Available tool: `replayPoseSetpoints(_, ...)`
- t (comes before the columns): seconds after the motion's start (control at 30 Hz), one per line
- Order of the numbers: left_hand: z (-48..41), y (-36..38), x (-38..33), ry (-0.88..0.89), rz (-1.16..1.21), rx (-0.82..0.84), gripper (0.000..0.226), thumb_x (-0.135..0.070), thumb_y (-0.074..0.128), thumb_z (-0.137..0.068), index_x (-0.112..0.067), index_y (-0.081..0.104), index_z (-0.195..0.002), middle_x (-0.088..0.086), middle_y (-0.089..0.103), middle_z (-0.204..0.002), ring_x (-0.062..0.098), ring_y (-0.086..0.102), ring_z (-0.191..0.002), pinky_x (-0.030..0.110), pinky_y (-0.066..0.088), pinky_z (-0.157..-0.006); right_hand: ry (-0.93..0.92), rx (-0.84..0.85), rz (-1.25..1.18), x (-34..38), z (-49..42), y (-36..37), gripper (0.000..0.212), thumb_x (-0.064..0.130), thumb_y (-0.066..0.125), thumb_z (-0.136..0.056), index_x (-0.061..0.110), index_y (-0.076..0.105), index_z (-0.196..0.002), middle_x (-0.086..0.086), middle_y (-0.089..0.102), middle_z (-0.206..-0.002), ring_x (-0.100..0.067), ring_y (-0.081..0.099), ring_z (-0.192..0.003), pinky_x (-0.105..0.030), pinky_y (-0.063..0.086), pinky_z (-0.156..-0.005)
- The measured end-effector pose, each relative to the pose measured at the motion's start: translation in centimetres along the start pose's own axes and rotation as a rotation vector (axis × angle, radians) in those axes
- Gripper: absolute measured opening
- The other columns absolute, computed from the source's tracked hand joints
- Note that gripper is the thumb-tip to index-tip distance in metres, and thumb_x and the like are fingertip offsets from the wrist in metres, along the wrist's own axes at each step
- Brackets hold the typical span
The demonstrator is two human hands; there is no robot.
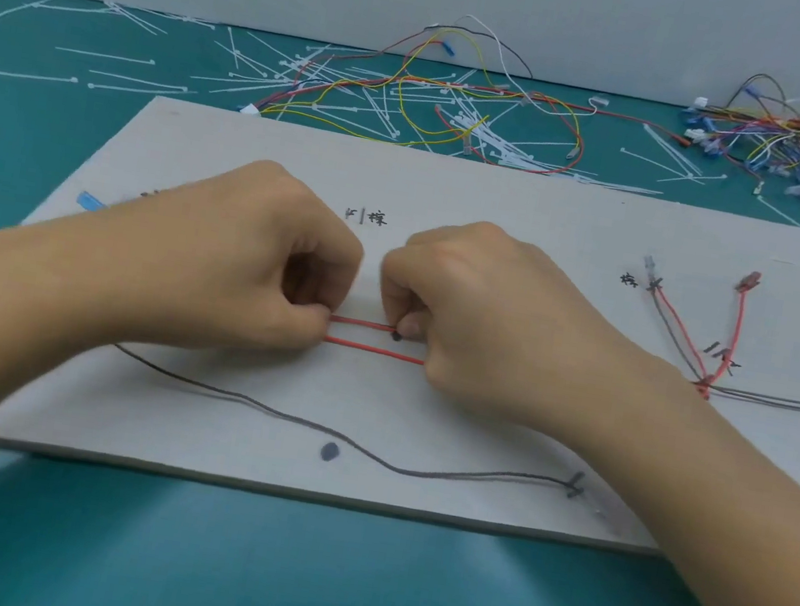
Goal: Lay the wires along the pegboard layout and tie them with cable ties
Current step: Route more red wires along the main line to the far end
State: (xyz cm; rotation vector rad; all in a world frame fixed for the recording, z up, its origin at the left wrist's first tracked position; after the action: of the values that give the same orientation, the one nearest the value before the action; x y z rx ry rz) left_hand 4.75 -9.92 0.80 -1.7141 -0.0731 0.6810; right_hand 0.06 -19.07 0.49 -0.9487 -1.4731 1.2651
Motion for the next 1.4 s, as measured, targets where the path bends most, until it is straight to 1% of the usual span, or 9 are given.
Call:
replayPoseSetpoints(0.13, 1.5, -1.2, 3.1, -0.100, -0.054, 0.012, 0.015, -0.040, 0.057, -0.065, -0.029, 0.065, -0.070, -0.009, 0.063, -0.062, 0.014, 0.062, -0.061, 0.032, 0.051, -0.055, -0.041, -0.049, 0.008, 2.2, -1.9, 0.0, 0.020, 0.016, 0.064, -0.086, 0.031, 0.052, -0.085, 0.007, 0.058, -0.094, -0.022, 0.057, -0.096, -0.031, 0.034, -0.063)
replayPoseSetpoints(0.3, 1.1, -1.0, 3.1, -0.107, -0.054, 0.002, 0.024, -0.054, 0.062, -0.070, -0.030, 0.064, -0.071, -0.011, 0.063, -0.064, 0.012, 0.062, -0.063, 0.027, 0.047, -0.054, 0.015, -0.051, -0.067, -0.6, 0.5, -0.9, 0.015, 0.018, 0.067, -0.086, 0.029, 0.069, -0.096, 0.009, 0.062, -0.095, -0.017, 0.058, -0.092, -0.036, 0.052, -0.076)
replayPoseSetpoints(0.4, -0.1, -0.6, 2.5, -0.102, 0.057, -0.004, 0.023, -0.057, 0.066, -0.068, -0.038, 0.068, -0.079, -0.014, 0.066, -0.072, 0.011, 0.064, -0.067, 0.017, 0.046, -0.055, 0.033, -0.074, -0.160, -3.1, 3.1, -2.3, 0.011, 0.024, 0.076, -0.084, 0.029, 0.073, -0.094, 0.014, 0.063, -0.090, -0.008, 0.055, -0.083, -0.030, 0.047, -0.079)
replayPoseSetpoints(0.53, -0.7, -0.3, 2.1, -0.087, 0.088, 0.007, 0.025, -0.050, 0.074, -0.065, -0.047, 0.068, -0.089, -0.019, 0.067, -0.079, 0.010, 0.066, -0.072, 0.009, 0.043, -0.056, 0.181, -0.191, -0.197, -7.7, 8.2, -4.5, 0.012, 0.026, 0.077, -0.080, 0.036, 0.072, -0.086, 0.020, 0.063, -0.082, 0.002, 0.058, -0.080, -0.009, 0.038, -0.068)
replayPoseSetpoints(0.63, -1.0, 0.2, 1.4, -0.056, 0.069, 0.019, 0.022, -0.037, 0.072, -0.067, -0.046, 0.071, -0.087, -0.020, 0.067, -0.080, 0.010, 0.066, -0.076, 0.009, 0.043, -0.059, 0.303, -0.291, -0.191, -11.3, 11.6, -4.9, 0.019, 0.028, 0.078, -0.077, 0.045, 0.069, -0.080, 0.028, 0.062, -0.090, 0.012, 0.055, -0.080, -0.015, 0.036, -0.061)
replayPoseSetpoints(0.83, -2.0, 1.8, -2.1, 0.084, 0.117, -0.013, 0.011, -0.026, 0.068, -0.077, -0.034, 0.075, -0.079, -0.014, 0.066, -0.079, 0.016, 0.065, -0.075, 0.034, 0.054, -0.067, 0.246, -0.235, -0.262, -12.6, 14.1, -2.5, 0.026, 0.034, 0.079, -0.075, 0.045, 0.071, -0.097, 0.011, 0.068, -0.102, -0.011, 0.059, -0.088, -0.010, 0.037, -0.066)
replayPoseSetpoints(1.03, -4.2, 3.0, -4.3, 0.114, 0.152, -0.006, 0.009, -0.032, 0.072, -0.082, -0.027, 0.079, -0.079, -0.011, 0.069, -0.069, 0.013, 0.066, -0.069, 0.035, 0.054, -0.067, 0.277, -0.252, -0.347, -14.4, 14.7, -1.9, 0.028, 0.026, 0.081, -0.075, 0.046, 0.075, -0.093, 0.006, 0.067, -0.090, -0.017, 0.060, -0.073, -0.015, 0.044, -0.062)
replayPoseSetpoints(1.2, -5.3, 3.3, -4.8, 0.091, 0.153, -0.024, 0.015, -0.039, 0.084, -0.080, -0.026, 0.077, -0.083, -0.012, 0.067, -0.063, 0.007, 0.067, -0.067, 0.026, 0.052, -0.065, 0.285, -0.260, -0.382, -13.9, 14.7, -2.1, 0.018, 0.028, 0.081, -0.074, 0.041, 0.076, -0.086, 0.007, 0.067, -0.085, -0.015, 0.060, -0.072, -0.012, 0.043, -0.063)
replayPoseSetpoints(1.4, -6.6, 4.5, -6.7, 0.109, 0.136, -0.034, 0.018, -0.035, 0.081, -0.084, -0.024, 0.070, -0.075, -0.010, 0.065, -0.065, 0.008, 0.063, -0.067, 0.030, 0.052, -0.063, 0.308, -0.254, -0.409, -13.6, 14.3, -2.1, 0.015, 0.025, 0.079, -0.075, 0.039, 0.075, -0.081, 0.011, 0.069, -0.082, -0.012, 0.060, -0.073, -0.010, 0.044, -0.064)
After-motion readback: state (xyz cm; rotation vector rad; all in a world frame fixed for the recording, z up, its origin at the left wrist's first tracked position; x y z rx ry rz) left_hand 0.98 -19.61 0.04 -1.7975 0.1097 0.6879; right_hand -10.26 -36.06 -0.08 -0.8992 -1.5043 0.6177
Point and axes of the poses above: each hand's wrist, its own z-axis away from the middle knuckle, its own y-axis out of the palm, x = y × z, the point moved 9 cm from there along -z, towards the middle knuckle
